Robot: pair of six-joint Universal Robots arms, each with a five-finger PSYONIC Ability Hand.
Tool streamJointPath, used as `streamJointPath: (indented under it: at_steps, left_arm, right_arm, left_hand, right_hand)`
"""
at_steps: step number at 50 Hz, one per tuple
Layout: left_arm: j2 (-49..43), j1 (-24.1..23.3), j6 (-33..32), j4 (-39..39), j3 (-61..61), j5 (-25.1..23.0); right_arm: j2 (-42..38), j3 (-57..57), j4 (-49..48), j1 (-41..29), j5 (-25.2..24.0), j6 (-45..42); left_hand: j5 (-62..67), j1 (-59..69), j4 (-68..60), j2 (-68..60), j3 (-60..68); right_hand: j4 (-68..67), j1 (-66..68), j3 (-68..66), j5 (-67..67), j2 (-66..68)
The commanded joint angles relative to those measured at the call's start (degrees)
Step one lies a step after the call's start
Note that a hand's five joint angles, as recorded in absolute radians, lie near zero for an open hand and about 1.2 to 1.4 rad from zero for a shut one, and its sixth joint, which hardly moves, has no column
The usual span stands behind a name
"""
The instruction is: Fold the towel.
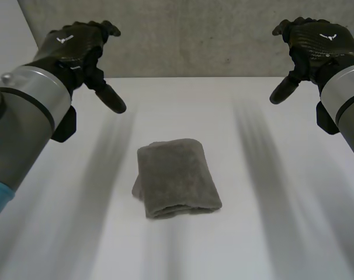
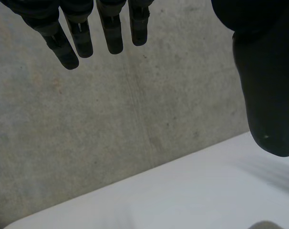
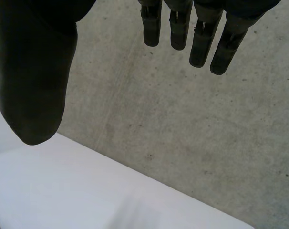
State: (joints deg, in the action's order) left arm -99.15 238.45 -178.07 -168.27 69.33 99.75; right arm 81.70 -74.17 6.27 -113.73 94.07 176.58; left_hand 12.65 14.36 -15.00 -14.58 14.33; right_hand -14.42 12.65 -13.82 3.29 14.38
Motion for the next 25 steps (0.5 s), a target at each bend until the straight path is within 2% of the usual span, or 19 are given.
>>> streamJointPath:
  at_steps: [1,7,12,14,15,17,18,20,23,25]
  left_arm:
    - [0.19,0.17,-0.08,-0.04,-0.16,-0.16]
    - [-0.17,0.35,-0.26,-0.04,0.1,-0.34]
    - [-0.17,0.44,-0.35,-0.21,0.37,-0.69]
    - [-0.17,0.44,-0.26,-0.3,0.46,-0.69]
    - [-0.17,0.44,-0.26,-0.3,0.45,-0.69]
    - [-0.08,0.44,-0.34,-0.48,0.37,-0.78]
    - [-0.08,0.44,-0.35,-0.48,0.37,-0.78]
    - [-0.08,0.52,-0.43,-0.56,0.37,-0.78]
    - [-0.08,1.4,-0.43,-0.83,0.28,-0.87]
    - [0.01,3.06,-0.43,-0.83,0.1,-0.87]
  right_arm:
    - [-0.67,0.25,0.32,-0.08,-0.38,-0.18]
    - [-0.84,0.16,0.32,-0.17,-0.91,-0.27]
    - [-1.28,-0.28,0.06,-0.96,-3.45,-0.8]
    - [-4.08,-0.72,0.15,-1.14,-9.31,-2.37]
    - [-4.09,-0.72,0.15,-1.14,-9.34,-2.38]
    - [-9.17,-0.46,0.59,-1.14,-17.13,-4.22]
    - [-9.19,-0.45,0.59,-1.14,-17.17,-4.22]
    - [-14.96,0.42,0.5,-1.66,-22.41,-5.19]
    - [-18.33,1.48,0.41,-3.16,-23.58,-5.02]
    - [-25.24,5.33,0.06,-7.45,-23.32,-5.45]
  left_hand:
    - [-12.1,-3.8,4.45,4.03,-3.78]
    - [-12.1,-3.8,4.45,4.03,-3.78]
    - [-12.1,-3.8,4.45,4.03,-3.78]
    - [-12.1,-3.8,4.45,4.03,-3.78]
    - [-12.1,-3.8,4.45,4.03,-3.78]
    - [-12.1,-3.8,4.45,4.03,-3.78]
    - [-12.1,-3.8,4.45,4.03,-3.78]
    - [-12.1,-3.8,4.45,4.03,-3.78]
    - [-12.1,-3.8,4.45,4.03,-3.78]
    - [-12.1,-3.8,4.45,4.03,-3.78]
  right_hand:
    - [4.42,-2.65,3.82,-3.29,-4.38]
    - [4.42,-2.65,3.82,-3.29,-4.38]
    - [4.42,-2.65,3.82,-3.29,-4.38]
    - [4.42,-2.65,3.82,-3.29,-4.38]
    - [4.42,-2.65,3.82,-3.29,-4.38]
    - [4.42,-2.65,3.82,-3.29,-4.38]
    - [4.42,-2.65,3.82,-3.29,-4.38]
    - [4.42,-2.65,3.82,-3.29,-4.38]
    - [4.42,-2.65,3.82,-3.29,-4.38]
    - [4.42,-2.65,3.82,-3.29,-4.38]
